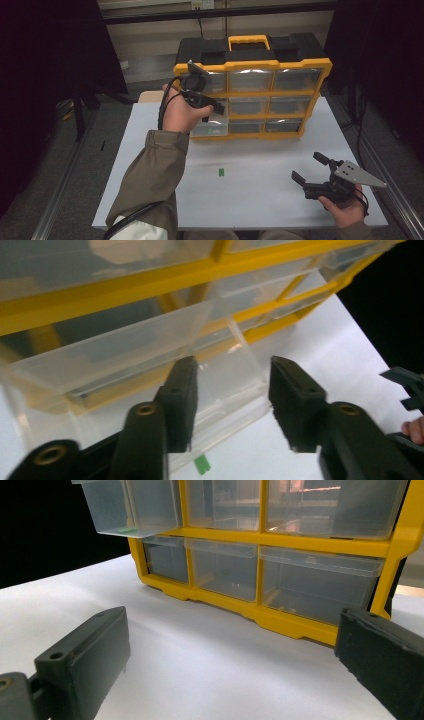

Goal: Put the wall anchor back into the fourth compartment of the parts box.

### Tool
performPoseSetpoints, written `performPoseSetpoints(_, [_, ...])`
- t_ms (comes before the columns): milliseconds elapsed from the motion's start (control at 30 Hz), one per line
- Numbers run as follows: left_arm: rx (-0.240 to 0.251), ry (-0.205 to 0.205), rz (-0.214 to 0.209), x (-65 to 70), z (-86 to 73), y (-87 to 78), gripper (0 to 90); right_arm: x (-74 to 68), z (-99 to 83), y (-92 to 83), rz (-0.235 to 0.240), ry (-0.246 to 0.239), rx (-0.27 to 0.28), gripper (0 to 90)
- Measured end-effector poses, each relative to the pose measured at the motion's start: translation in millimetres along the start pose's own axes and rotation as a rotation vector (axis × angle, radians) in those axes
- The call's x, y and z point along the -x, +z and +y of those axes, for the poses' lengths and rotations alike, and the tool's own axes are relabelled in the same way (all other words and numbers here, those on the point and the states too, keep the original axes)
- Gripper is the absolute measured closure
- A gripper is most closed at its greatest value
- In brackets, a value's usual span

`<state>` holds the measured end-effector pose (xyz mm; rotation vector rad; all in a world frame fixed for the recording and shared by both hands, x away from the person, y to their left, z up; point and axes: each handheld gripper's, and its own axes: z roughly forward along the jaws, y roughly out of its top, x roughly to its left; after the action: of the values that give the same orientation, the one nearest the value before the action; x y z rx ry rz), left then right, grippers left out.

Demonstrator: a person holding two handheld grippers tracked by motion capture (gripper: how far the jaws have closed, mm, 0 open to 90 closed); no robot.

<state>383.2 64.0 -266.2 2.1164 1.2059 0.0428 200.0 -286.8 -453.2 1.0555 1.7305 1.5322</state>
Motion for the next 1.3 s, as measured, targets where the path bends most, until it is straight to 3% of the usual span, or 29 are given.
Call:
performPoseSetpoints(167, [-0.011,0.035,-0.038,8.4,0.0,1.5,48.9,-0.1,0.1,0.2,0.004,0.0,0.001,1.1])
performPoseSetpoints(533, [0.001,0.055,-0.092,15.7,-3.2,5.0,38.0,0.2,0.1,0.0,0.007,-0.001,0.0,1.1])
performPoseSetpoints(767, [-0.029,0.091,-0.099,19.5,-7.5,8.4,31.4,-0.4,-0.2,0.6,0.006,-0.001,0.002,1.1])
performPoseSetpoints(867, [-0.019,0.101,-0.1,22.2,-9.7,9.9,28.3,-0.6,-0.2,0.7,0.007,0.0,0.001,1.2])
performPoseSetpoints(1133, [-0.012,0.136,-0.137,32.0,-7.7,7.1,29.0,-1.7,-1.0,1.8,0.014,0.0,-0.006,1.1])
performPoseSetpoints(1300, [-0.022,0.145,-0.156,38.4,-10.8,15.7,27.4,-1.4,-0.7,0.8,0.012,0.001,-0.008,1.1])
